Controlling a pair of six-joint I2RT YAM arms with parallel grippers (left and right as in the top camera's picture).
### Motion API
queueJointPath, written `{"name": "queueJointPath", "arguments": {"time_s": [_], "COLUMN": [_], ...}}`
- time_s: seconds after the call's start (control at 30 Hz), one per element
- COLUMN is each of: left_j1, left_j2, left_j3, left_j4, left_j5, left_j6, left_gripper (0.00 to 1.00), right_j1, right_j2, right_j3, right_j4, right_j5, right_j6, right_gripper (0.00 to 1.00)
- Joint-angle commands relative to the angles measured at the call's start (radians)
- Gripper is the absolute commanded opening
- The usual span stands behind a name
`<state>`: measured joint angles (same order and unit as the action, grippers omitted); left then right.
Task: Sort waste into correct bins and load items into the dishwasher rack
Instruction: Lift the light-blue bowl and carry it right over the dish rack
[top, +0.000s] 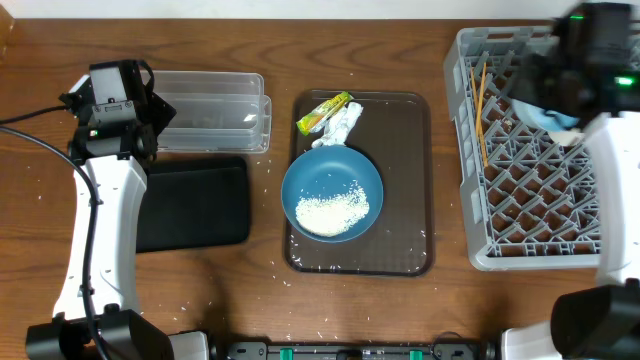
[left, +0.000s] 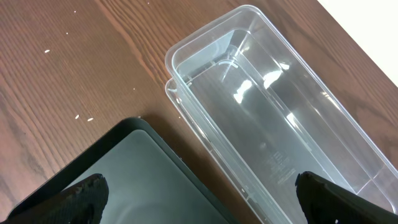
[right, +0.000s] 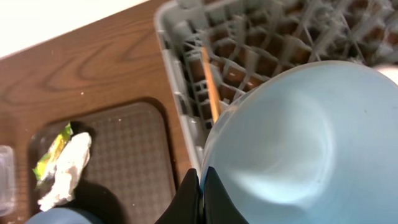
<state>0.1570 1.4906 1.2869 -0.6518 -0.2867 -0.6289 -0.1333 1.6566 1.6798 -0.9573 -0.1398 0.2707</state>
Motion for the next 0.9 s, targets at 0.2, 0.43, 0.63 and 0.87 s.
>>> {"name": "queueJointPath", "arguments": {"time_s": [0.2, 0.43, 0.63, 0.87], "left_j1": [0.005, 0.005, 0.005, 0.005], "left_j2": [0.008, 0.008, 0.008, 0.008], "left_j3": [-0.006, -0.006, -0.006, -0.006], "left_j4": [-0.003, -0.003, -0.003, -0.003], "left_j5": [-0.002, -0.002, -0.002, -0.002], "left_j6": [-0.005, -0.005, -0.005, -0.005], "left_gripper": [0.99, 0.99, 0.99, 0.99], "right_j1": [-0.249, -0.355, -0.42, -0.499], "right_j2": [-0.002, -0.001, -0.001, -0.001], "right_j3": [-0.007, -0.071, -0.171, -0.286], "right_j4": [-0.041, -0.056, 0.013, 0.177], "right_j5": [-0.353, -0.497, -0.605, -0.746], "right_j6": [0.006, 0.005, 0.006, 0.006], "right_gripper": [0.01, 0.01, 0.01, 0.01]}}
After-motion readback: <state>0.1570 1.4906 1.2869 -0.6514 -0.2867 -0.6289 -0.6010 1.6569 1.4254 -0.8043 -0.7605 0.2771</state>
